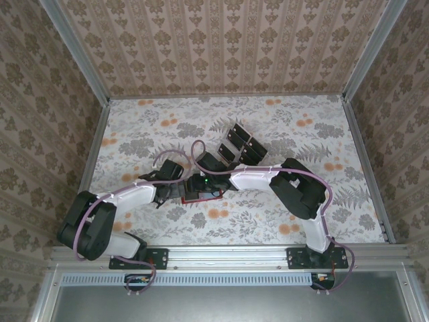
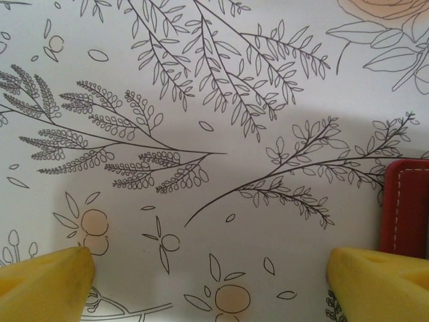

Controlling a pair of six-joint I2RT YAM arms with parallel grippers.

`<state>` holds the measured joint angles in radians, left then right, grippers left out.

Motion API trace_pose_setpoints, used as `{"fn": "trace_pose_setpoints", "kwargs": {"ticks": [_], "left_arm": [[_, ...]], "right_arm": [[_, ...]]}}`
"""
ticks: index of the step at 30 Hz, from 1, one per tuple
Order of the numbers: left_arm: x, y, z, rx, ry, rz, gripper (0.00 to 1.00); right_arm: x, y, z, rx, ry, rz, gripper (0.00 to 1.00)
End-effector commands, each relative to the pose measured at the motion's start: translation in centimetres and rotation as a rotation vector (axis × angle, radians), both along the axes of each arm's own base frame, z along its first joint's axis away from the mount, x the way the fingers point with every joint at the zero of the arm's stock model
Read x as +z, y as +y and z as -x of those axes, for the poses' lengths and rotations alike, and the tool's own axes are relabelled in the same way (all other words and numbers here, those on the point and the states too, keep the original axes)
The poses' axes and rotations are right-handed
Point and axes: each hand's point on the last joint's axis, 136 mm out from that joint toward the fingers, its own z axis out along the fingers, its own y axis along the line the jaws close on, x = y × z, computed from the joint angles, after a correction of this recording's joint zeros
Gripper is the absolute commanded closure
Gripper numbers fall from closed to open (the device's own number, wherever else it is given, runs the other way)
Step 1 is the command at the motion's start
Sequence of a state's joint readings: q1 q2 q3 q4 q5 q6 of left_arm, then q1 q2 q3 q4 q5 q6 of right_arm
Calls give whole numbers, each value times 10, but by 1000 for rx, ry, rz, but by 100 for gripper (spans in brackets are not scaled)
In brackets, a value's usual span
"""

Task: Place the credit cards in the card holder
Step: Insert the credit card into the card slot, then rotate the card holder at the center of the table.

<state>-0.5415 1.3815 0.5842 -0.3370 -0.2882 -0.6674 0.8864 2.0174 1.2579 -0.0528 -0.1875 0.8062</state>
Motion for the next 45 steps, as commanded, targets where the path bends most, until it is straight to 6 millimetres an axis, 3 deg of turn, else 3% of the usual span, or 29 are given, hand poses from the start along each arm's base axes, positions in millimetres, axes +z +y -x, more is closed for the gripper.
{"fn": "trace_pose_setpoints", "kwargs": {"ticks": [1, 4, 12, 16, 25, 32, 37, 45], "left_arm": [[-10, 6, 5, 24, 28, -17, 0], [-9, 5, 5, 22, 27, -12, 0], [12, 2, -2, 0, -9, 3, 0], [25, 2, -4, -9, -25, 8, 0], [46, 1, -10, -5, -50, 28, 0], [45, -7, -15, 0, -45, 58, 0], [43, -9, -14, -1, -38, 65, 0], [44, -11, -13, -17, -40, 67, 0]], "right_arm": [[-1, 9, 1, 24, 20, -20, 54], [3, 9, 2, 29, 17, -27, 54], [51, -8, -3, 25, -76, -45, 53], [55, -16, -2, 41, -94, -6, 52], [31, -27, -6, 104, -86, 151, 52], [7, -61, -19, 68, -68, 254, 53], [4, -87, -24, 17, -82, 298, 53], [-11, -106, -14, -17, -55, 334, 54]]}}
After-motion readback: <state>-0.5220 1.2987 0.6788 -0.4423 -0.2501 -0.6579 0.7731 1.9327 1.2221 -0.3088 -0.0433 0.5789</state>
